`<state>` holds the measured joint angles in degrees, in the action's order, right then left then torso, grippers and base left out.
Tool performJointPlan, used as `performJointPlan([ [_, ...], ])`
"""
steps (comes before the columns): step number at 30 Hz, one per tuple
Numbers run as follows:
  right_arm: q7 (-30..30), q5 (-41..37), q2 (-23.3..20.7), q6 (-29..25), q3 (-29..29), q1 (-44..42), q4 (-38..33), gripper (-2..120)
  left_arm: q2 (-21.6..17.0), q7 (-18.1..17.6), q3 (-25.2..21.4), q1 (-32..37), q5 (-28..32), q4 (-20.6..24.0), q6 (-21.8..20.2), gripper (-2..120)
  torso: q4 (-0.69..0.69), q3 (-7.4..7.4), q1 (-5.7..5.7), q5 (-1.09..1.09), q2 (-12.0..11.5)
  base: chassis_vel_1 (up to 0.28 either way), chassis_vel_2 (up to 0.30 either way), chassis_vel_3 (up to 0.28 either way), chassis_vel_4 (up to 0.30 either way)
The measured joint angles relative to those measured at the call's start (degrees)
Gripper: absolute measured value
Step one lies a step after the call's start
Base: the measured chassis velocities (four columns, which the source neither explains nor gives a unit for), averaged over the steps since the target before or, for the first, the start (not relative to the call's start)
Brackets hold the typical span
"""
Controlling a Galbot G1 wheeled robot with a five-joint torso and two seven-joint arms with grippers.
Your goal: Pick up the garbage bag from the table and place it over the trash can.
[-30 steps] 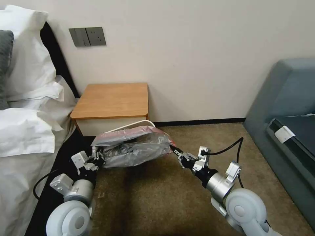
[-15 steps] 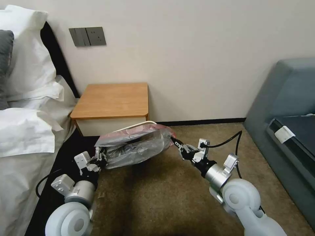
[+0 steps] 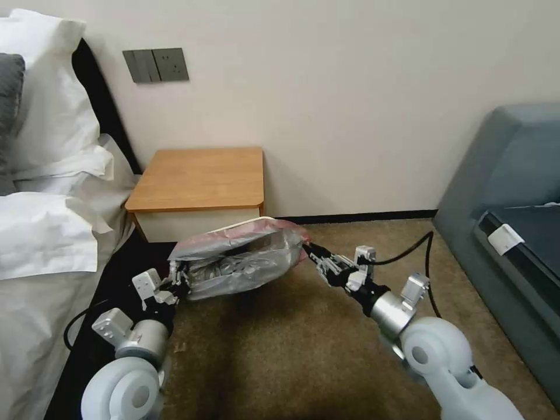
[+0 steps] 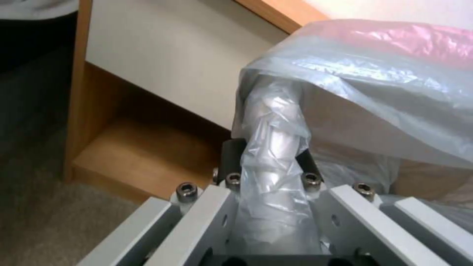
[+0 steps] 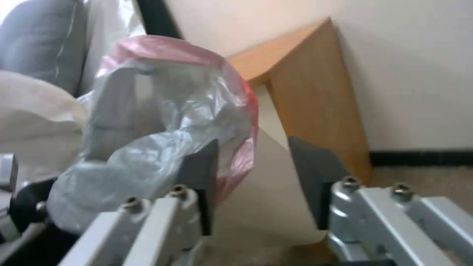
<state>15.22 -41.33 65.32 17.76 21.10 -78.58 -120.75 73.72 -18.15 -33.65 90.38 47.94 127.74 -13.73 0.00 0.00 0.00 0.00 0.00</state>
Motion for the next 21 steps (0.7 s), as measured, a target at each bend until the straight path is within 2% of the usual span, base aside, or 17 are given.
performJointPlan([
  [1, 0.8, 1.6, -0.7, -2.1, 0.2, -0.9, -0.4, 47, -0.1, -0.2, 0.0, -0.4, 0.0, -0.3, 0.0, 5, 0.00, 0.00, 0.00, 0.00, 0.0, 0.000, 0.000, 0.000, 0.000],
  [2, 0.8, 1.6, -0.7, -2.1, 0.2, -0.9, -0.4, 47, -0.1, -0.2, 0.0, -0.4, 0.0, -0.3, 0.0, 5, 0.00, 0.00, 0.00, 0.00, 0.0, 0.000, 0.000, 0.000, 0.000],
  [3, 1.9, 2.9, -1.6, -3.8, 0.6, -1.5, -1.1, 54, -0.2, -0.3, 0.0, -0.7, 0.0, -0.5, 0.0, 5, 0.00, 0.00, 0.00, 0.00, 0.0, 0.000, 0.000, 0.000, 0.000],
  [4, 2.4, 3.3, -1.8, -4.2, 0.9, -1.5, -1.3, 56, -0.3, -0.3, -0.1, -0.8, 0.0, -0.6, 0.0, 5, 0.00, 0.00, 0.00, 0.01, 0.0, 0.000, 0.000, 0.000, 0.000],
  [5, 4.8, 3.9, -3.1, -5.2, 2.4, -1.2, -2.1, 63, -0.5, 0.0, -0.1, -0.9, -0.2, -0.8, 0.0, 5, 0.00, 0.00, 0.00, 0.00, 0.0, 0.000, 0.000, 0.000, 0.000],
  [6, 4.8, 3.9, -3.1, -5.2, 2.4, -1.2, -2.1, 63, -0.5, 0.0, -0.1, -0.9, -0.2, -0.8, 0.0, 5, 0.00, 0.00, 0.00, 0.00, 0.0, 0.000, 0.000, 0.000, 0.000],
  [8, 8.6, 5.3, -5.8, -5.8, 3.4, 2.3, -2.6, 75, -0.8, 2.0, -0.1, -0.9, -2.2, -1.2, 0.1, 5, 0.00, 0.00, 0.00, 0.00, 0.0, 0.000, 0.000, 0.000, 0.000],
  [10, 8.8, 5.5, -6.1, -5.8, 3.3, 2.9, -2.6, 76, -0.8, 2.2, -0.1, -0.9, -2.5, -1.3, 0.1, 5, 0.00, 0.00, 0.00, 0.00, 0.0, 0.000, 0.000, 0.000, 0.000],
  [12, 10.5, 6.5, -8.6, -5.9, 0.9, 7.3, -2.6, 89, -0.8, 4.0, 0.0, -0.8, -5.5, -2.1, 0.6, 5, 0.00, 0.00, 0.00, -0.01, 0.0, 0.000, 0.000, 0.000, 0.000],
  [14, 10.8, 6.9, -9.3, -5.8, -0.3, 8.6, -2.6, 92, -0.7, 4.8, 0.1, -0.8, -6.7, -2.4, 0.9, 5, 0.01, 0.00, 0.00, -0.01, 0.0, 0.000, 0.000, 0.000, 0.000],
  [15, 11.0, 7.6, -10.6, -5.7, -3.4, 11.7, -1.8, 97, -0.6, 6.6, 0.2, -0.7, -9.1, -2.8, 1.6, 5, 0.02, 0.00, 0.00, -0.01, 0.0, 0.000, 0.000, 0.000, 0.000],
  [16, 11.0, 7.6, -10.6, -5.7, -3.4, 11.7, -1.8, 97, -0.6, 6.6, 0.2, -0.7, -9.1, -2.8, 1.6, 5, 0.02, 0.00, 0.00, -0.01, 0.0, 0.000, 0.000, 0.000, 0.000],
  [18, 11.7, 9.2, -11.9, -5.7, -8.0, 16.0, -0.2, 100, -0.6, 9.1, 0.3, -0.6, -11.8, -3.1, 2.5, 5, 0.02, 0.00, 0.00, 0.00, 0.0, 0.000, 0.000, 0.000, 0.000],
  [21, 12.0, 10.0, -12.7, -5.5, -10.5, 18.0, 0.7, 100, -0.6, 10.0, 0.3, -0.5, -12.5, -2.9, 2.7, 5, 0.02, 0.00, 0.00, 0.00, 0.0, 0.000, 0.000, 0.000, 0.000],
])
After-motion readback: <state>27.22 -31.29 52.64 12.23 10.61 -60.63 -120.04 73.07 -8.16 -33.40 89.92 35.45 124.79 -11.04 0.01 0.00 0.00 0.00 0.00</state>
